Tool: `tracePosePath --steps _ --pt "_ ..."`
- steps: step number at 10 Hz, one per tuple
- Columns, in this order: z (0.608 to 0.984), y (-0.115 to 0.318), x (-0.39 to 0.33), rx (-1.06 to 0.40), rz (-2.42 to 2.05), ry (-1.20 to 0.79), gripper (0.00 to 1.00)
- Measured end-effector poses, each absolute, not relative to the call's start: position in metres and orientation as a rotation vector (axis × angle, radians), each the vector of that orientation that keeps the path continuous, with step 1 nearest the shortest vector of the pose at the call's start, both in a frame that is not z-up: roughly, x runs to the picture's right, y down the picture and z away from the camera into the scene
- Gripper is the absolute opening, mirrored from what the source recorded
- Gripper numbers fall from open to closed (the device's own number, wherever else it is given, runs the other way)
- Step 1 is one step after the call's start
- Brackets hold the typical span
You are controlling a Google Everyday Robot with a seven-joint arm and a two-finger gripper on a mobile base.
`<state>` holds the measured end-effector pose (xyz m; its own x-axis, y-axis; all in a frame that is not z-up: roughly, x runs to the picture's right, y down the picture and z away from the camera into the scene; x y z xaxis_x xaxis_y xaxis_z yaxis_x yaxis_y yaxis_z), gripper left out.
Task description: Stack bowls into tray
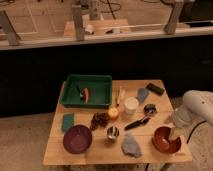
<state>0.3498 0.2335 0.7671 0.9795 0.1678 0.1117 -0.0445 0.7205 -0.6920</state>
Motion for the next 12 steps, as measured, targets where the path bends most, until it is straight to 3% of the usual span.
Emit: tracePosePath --steps 3,5,12 --pt "0.768 0.238 0.343 -0.776 0.1 -0.178 0.16" --pt "0.767 0.239 0.338 -0.793 0.094 -0.179 0.02" --pt "0.749 0.2 0.322 -0.958 0.289 -0.335 0.0"
